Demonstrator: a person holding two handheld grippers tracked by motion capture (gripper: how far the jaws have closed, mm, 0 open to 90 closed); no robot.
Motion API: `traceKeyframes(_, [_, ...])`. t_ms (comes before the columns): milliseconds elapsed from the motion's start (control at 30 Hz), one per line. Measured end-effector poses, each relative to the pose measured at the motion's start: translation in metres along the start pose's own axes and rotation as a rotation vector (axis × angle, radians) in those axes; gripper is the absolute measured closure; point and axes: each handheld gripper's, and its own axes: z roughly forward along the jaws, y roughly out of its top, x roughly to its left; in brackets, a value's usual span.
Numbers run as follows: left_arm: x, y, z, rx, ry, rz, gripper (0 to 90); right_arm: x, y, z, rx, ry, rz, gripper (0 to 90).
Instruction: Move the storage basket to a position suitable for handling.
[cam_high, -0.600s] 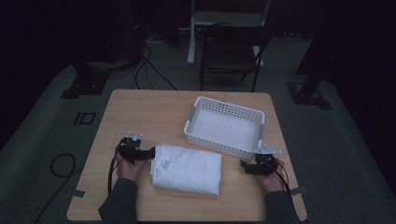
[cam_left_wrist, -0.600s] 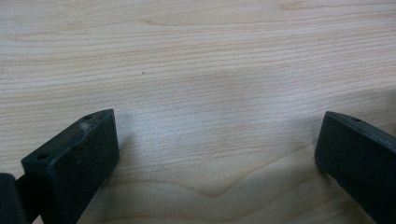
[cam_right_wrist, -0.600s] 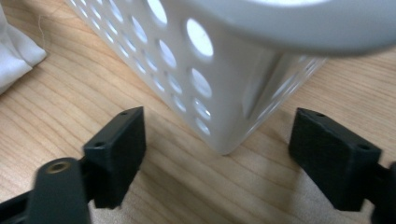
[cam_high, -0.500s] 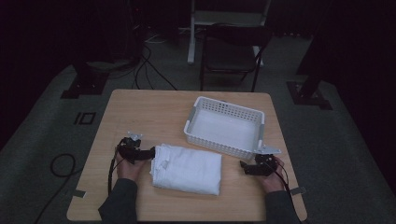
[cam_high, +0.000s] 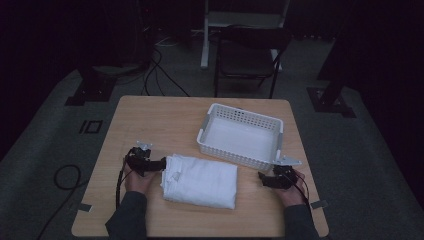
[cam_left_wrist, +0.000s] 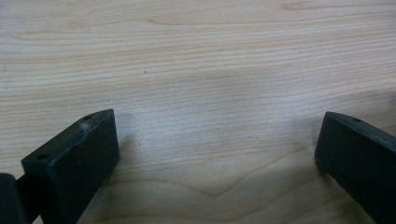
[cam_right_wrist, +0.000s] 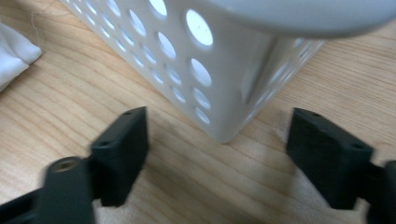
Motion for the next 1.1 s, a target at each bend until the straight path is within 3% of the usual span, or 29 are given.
traceKeyframes(133, [0.000,0.000,0.000,0.000,0.001,-0.001,0.0,-0.005,0.000,-0.008,0.028,0.012,-0.007,35.1])
traceKeyframes(633, [0.001,0.001,0.001,-0.004,0.009,-0.010,0.0,-0.012,0.005,-0.038,-0.041,-0.015,-0.024,41.9])
traceKeyframes(900, [0.001,0.001,0.001,-0.003,0.010,-0.010,0.0,-0.017,0.008,-0.054,-0.078,-0.009,0.014,42.1])
traceKeyframes(967, [0.001,0.001,0.002,-0.005,0.010,-0.012,0.0,-0.017,0.009,-0.058,-0.093,0.011,0.029,43.8])
traceKeyframes(1100, [0.002,0.002,0.002,-0.005,0.011,-0.012,0.0,-0.016,0.013,-0.068,-0.122,0.009,0.027,41.6])
